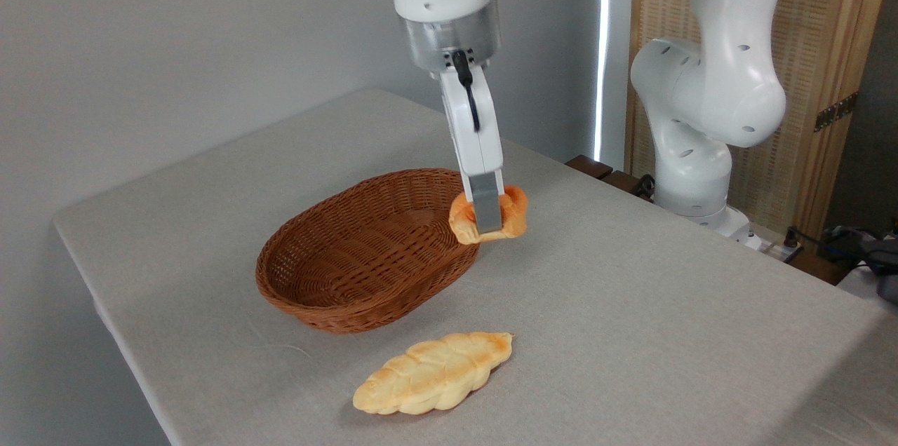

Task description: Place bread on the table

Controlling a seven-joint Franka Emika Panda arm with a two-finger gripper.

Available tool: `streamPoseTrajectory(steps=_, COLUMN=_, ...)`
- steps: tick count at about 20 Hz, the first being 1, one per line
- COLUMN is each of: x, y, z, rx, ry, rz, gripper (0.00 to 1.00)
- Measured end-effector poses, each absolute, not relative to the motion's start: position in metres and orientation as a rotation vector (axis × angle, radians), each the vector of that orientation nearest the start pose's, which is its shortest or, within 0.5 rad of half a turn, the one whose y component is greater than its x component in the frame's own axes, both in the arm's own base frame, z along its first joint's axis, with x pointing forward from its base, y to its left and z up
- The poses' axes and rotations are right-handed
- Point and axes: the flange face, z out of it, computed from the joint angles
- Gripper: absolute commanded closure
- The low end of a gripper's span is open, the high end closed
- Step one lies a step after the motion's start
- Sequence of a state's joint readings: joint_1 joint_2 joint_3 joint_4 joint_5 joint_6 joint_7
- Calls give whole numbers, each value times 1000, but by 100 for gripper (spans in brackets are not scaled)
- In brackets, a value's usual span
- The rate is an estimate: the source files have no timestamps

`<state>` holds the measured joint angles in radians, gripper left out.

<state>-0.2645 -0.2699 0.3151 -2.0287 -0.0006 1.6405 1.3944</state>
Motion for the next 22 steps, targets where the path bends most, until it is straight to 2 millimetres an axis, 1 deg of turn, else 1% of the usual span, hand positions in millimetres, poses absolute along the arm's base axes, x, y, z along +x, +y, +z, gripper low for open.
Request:
streamPoseTrajectory(steps=2, x=462, y=36, z=535, rx=-2533, ry=2114, rz=85, gripper=22)
streamPoseTrajectory(steps=4, x=460, y=34, z=525, rx=-2500, ry=2156, rz=92, gripper=20)
streamPoseTrajectory(steps=7, x=457, y=33, z=515, rx=-2422, ry=2256, rz=97, gripper=13)
streamPoseTrajectory(steps=9, x=457, y=39, z=510, rx=-2346, ry=2319, rz=100, gripper=8)
streamPoseTrajectory(steps=11, x=456, y=52, z=502, rx=-2267, ry=2397, rz=93, gripper=6)
streamPoseTrajectory(steps=12, x=455, y=59, z=499, rx=-2239, ry=2430, rz=85, gripper=0)
streamPoseTrajectory(steps=13, x=454, y=63, z=497, rx=-2222, ry=2450, rz=78, gripper=0)
streamPoseTrajectory(steps=15, x=454, y=67, z=496, rx=-2208, ry=2466, rz=73, gripper=0)
streamPoseTrajectory(steps=22, x=454, y=66, z=498, rx=-2205, ry=2464, rz=65, gripper=0)
